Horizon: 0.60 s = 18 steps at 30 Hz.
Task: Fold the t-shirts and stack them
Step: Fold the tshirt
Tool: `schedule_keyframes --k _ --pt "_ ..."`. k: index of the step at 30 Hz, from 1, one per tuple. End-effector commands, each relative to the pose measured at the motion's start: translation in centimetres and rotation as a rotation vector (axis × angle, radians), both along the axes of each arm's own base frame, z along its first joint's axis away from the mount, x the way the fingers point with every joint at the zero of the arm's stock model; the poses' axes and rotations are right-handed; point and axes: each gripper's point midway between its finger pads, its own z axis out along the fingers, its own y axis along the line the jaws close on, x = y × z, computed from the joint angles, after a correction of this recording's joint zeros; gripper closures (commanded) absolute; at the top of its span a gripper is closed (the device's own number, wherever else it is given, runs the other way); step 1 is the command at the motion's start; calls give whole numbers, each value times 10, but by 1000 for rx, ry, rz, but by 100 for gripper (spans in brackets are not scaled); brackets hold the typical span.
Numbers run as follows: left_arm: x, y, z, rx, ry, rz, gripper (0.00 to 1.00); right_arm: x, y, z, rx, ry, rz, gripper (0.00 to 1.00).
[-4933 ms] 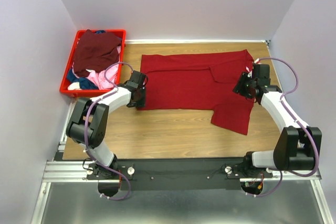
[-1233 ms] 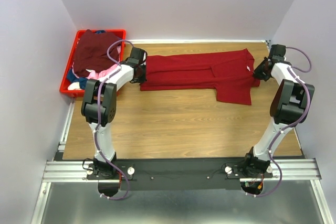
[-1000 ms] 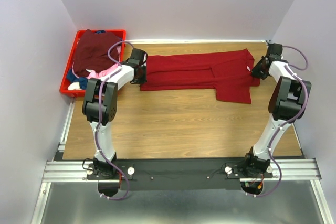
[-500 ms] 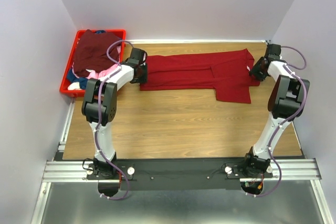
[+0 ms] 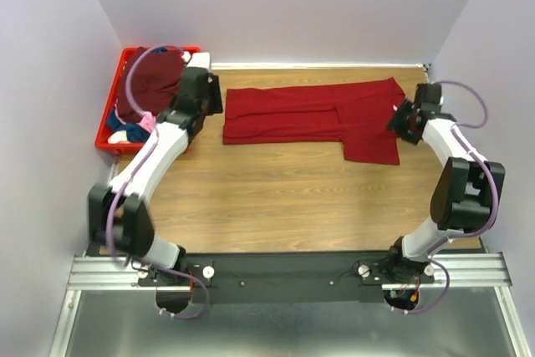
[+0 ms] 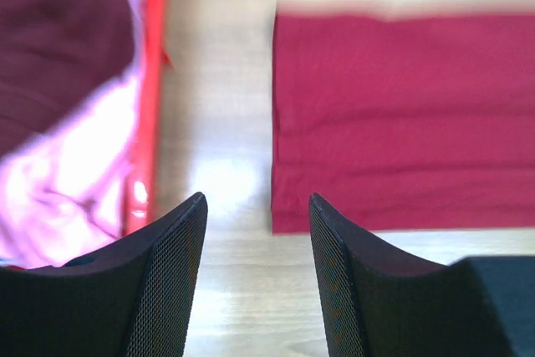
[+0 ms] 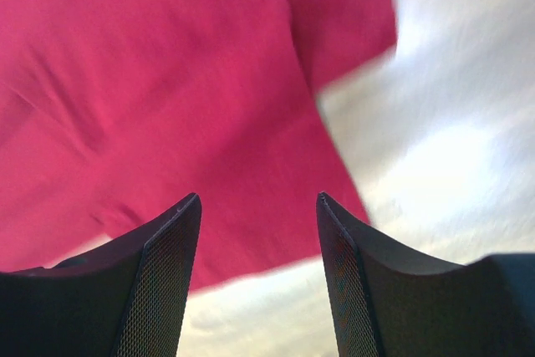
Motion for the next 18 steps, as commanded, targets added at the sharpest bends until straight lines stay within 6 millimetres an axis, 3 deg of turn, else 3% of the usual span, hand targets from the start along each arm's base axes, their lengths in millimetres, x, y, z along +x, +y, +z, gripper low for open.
schedule_keyframes --k 1,2,3,5,7,8,9,11,12,13,18 --pt "-28 23 78 -6 -257 72 40 -31 19 -32 -22 113 56 35" --pt "-33 27 99 -20 -340 83 36 -37 26 -41 -29 140 79 36" --pt "-54 35 115 -39 -405 93 29 -39 31 -44 -36 148 92 37" --pt "-81 47 136 -75 -522 124 2 -44 42 -55 -42 181 125 39" --pt "-96 52 151 -97 -613 127 1 -45 48 -62 -39 200 147 41" --pt "-102 55 137 -88 -609 127 2 -45 53 -66 -36 210 161 41" --pt "-116 60 149 -104 -665 137 2 -46 54 -74 -32 233 165 41" --pt "-126 67 150 -118 -713 161 2 -47 57 -81 -32 253 175 42" --pt "-129 68 136 -110 -702 162 1 -47 58 -84 -32 261 176 42" --pt "-135 71 139 -113 -723 165 1 -49 59 -90 -25 279 180 43" --pt "-136 68 123 -93 -709 138 2 -57 67 -106 -36 327 205 48"
